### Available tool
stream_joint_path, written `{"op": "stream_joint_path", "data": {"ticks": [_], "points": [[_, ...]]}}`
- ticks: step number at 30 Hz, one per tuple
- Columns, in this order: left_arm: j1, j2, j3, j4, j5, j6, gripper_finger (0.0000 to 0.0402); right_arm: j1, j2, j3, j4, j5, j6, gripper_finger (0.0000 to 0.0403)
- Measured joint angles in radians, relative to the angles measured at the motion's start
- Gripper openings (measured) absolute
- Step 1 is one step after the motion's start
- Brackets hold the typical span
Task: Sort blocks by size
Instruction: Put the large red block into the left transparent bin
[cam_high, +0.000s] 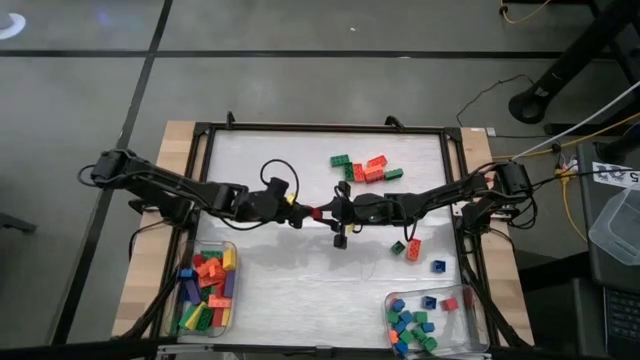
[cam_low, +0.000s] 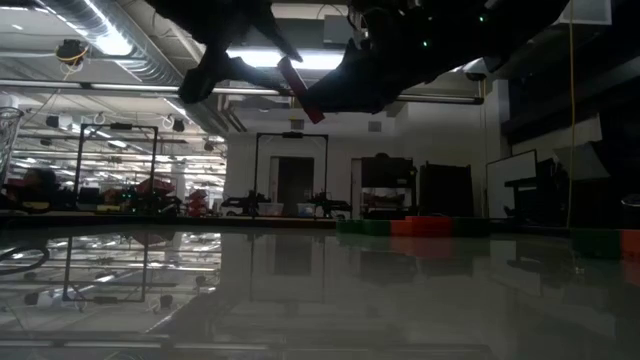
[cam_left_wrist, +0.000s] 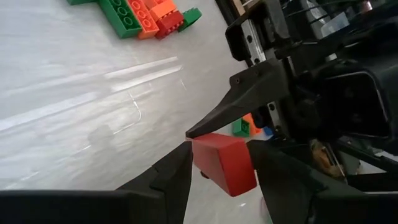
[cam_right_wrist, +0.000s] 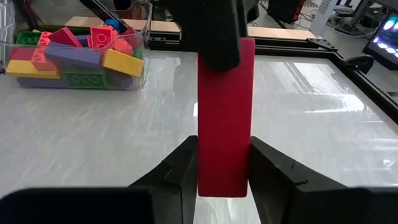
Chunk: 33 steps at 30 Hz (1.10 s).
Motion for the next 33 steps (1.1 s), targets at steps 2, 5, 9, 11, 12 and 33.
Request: {"op": "stream_joint_path", "data": {"ticks": [2,5,9,11,12,33], "points": [[0.002,0.007,0.000,-0.006,0.003,0.000,0.0162,0.000,0.000,0.000,-0.002,0.000,0.016,0.0120],[0.006,0.028,0.000,0.005,0.019,0.000,0.0162,0.000,0.000,0.000,-0.012,0.000,0.022,0.0120],[0.008,0.051,0.000,0.015,0.023,0.003,0.0159,0.000,0.000,0.000,-0.026,0.000,0.047,0.0120],[0.012,0.063,0.000,0.018,0.025,0.016,0.0149,0.000,0.000,0.000,-0.043,0.000,0.075,0.0120],[0.014,0.066,0.000,0.017,0.025,0.022,0.0141,0.000,0.000,0.000,-0.050,0.000,0.089,0.0120],[0.046,0.078,0.000,0.025,0.051,0.140,0.0045,-0.001,-0.001,0.001,-0.095,0.001,0.197,0.0123]]}}
